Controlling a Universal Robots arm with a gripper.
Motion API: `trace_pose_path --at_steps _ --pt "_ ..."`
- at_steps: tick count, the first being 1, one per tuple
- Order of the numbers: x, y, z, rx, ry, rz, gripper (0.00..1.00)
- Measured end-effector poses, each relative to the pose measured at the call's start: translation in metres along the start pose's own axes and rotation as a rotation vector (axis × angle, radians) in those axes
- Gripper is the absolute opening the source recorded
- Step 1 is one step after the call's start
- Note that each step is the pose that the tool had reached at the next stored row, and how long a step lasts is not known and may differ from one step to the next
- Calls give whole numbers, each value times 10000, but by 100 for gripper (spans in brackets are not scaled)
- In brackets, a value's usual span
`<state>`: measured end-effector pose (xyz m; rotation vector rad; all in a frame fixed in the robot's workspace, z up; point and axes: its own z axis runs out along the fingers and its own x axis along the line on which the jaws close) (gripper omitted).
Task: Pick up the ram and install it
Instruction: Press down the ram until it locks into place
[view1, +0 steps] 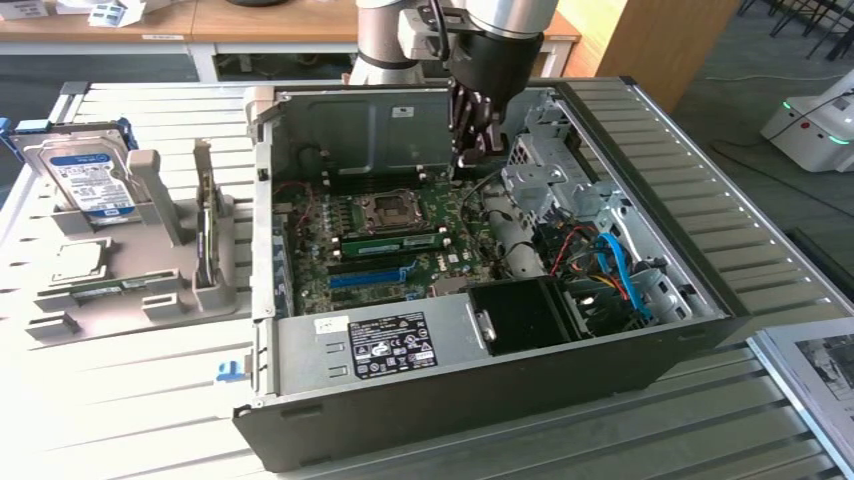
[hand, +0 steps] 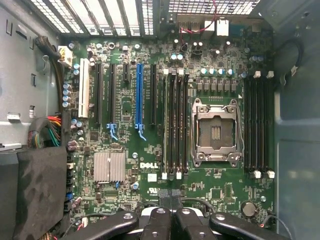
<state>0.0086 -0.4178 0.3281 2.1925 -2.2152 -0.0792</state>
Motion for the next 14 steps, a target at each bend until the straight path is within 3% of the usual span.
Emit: trace_pose_path --at_steps 14 --pt "2 -7 120 0 0 -1 10"
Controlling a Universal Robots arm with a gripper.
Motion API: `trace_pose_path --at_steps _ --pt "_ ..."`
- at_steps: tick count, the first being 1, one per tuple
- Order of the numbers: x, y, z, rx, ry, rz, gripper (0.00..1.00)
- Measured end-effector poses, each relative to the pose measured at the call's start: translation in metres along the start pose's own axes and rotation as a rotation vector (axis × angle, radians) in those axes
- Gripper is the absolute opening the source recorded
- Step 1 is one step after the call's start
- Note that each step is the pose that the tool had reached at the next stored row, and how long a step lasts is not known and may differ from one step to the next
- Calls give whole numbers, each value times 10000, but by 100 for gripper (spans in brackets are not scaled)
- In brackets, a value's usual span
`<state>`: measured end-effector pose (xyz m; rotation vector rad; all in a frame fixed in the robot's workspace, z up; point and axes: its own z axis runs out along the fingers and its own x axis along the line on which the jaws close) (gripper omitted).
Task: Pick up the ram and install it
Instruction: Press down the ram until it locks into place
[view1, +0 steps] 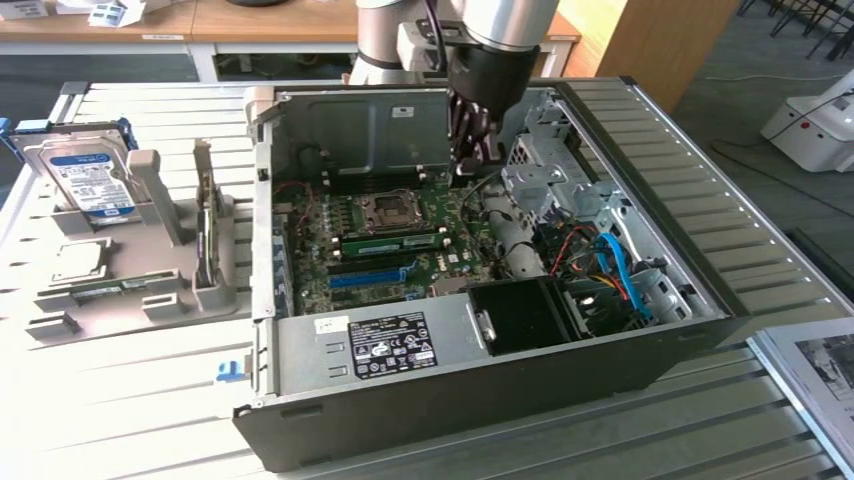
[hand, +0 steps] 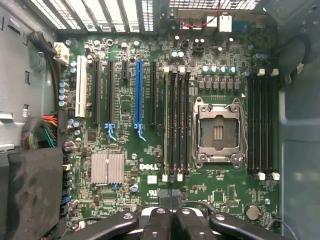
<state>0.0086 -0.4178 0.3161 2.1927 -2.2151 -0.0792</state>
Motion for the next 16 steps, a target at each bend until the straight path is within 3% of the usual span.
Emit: trace_pose_path --at_steps 16 --pt "3 -7 143 0 1 1 10"
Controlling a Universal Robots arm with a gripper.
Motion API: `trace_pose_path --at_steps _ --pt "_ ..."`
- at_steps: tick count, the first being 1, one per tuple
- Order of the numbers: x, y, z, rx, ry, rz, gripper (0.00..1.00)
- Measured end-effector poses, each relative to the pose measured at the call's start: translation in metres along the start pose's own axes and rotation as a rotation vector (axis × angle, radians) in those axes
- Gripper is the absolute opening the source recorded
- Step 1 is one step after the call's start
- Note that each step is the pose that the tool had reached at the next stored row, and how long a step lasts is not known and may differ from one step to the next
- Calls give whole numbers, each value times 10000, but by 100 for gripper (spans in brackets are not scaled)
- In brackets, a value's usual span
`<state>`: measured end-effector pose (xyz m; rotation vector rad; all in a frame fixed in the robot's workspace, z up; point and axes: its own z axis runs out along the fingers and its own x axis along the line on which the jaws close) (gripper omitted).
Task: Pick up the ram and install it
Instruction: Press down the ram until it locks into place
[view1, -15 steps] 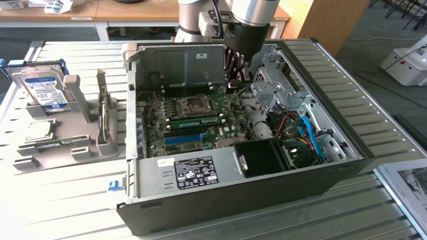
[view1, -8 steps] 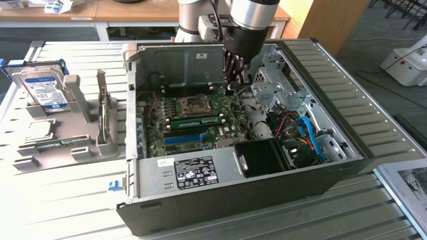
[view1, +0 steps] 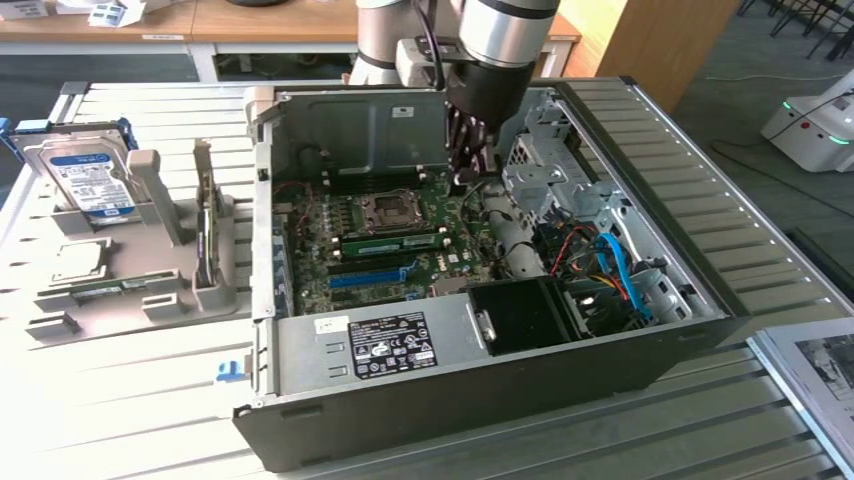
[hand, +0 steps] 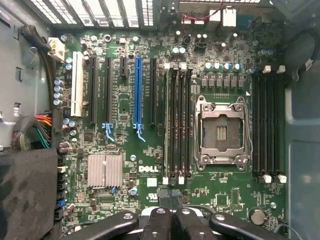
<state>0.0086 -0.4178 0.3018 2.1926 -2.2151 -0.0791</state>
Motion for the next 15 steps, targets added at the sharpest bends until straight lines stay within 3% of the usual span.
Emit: trace_pose_path --at_steps 15 --pt "2 -7 137 0 0 -1 10"
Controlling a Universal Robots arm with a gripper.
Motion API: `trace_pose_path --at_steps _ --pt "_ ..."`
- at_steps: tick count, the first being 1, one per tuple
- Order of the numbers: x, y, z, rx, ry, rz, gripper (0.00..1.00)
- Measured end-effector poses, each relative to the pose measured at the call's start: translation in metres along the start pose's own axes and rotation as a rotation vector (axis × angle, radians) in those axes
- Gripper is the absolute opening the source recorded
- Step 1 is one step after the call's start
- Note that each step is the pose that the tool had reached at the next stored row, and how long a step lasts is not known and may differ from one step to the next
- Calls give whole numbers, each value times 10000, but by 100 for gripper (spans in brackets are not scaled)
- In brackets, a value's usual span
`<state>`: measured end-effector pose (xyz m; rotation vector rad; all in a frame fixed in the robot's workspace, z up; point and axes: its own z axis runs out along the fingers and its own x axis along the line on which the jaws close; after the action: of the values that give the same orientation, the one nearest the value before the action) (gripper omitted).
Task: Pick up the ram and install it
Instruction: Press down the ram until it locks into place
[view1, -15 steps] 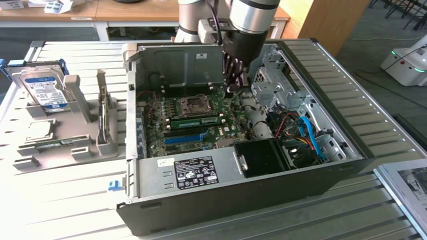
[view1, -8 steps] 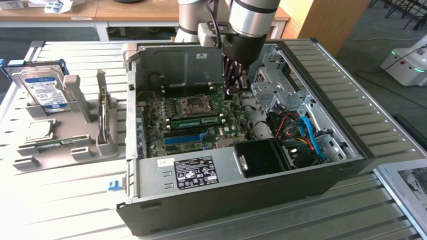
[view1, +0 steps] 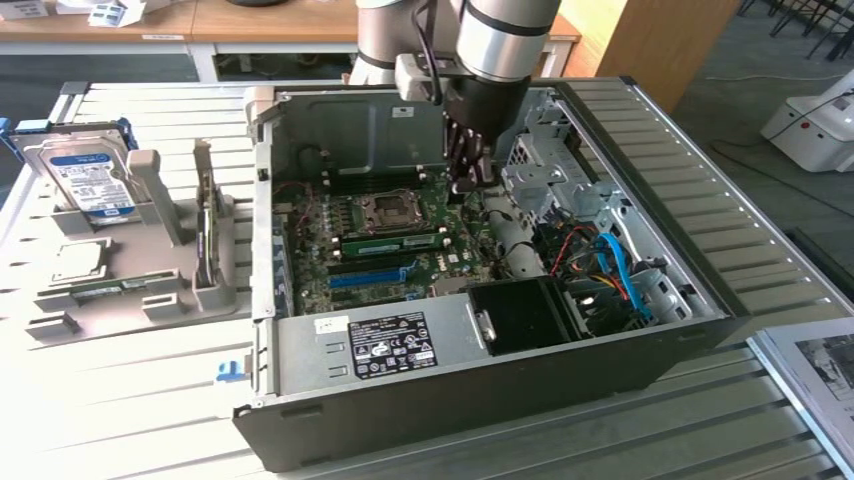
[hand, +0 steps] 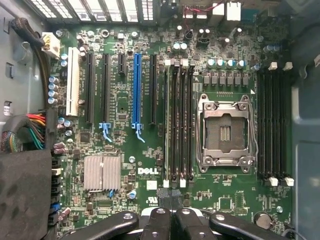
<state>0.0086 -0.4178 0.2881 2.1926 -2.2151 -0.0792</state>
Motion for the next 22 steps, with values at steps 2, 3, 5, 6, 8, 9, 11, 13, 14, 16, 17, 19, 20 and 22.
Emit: trace_pose_path --at_steps 2,3,5,6,8,9,11,13,14,16,17,19,20,22 --pt "0 -1 17 0 0 0 10" --pt "1 -1 27 0 1 0 10" --pt "1 -2 44 0 0 0 10" --pt "1 -3 53 0 0 0 10" --pt "2 -4 69 0 0 0 10" --pt "2 -4 79 0 0 0 10" --pt "2 -5 96 0 0 0 10" --pt "2 -6 113 0 0 0 10" --pt "2 -6 122 0 0 0 10" --pt "3 -7 139 0 -1 0 10" --pt "3 -8 147 1 -1 0 10" --pt "3 -8 163 0 0 0 10" --pt "3 -9 171 0 0 0 10" --pt "4 -10 191 1 -1 0 10"
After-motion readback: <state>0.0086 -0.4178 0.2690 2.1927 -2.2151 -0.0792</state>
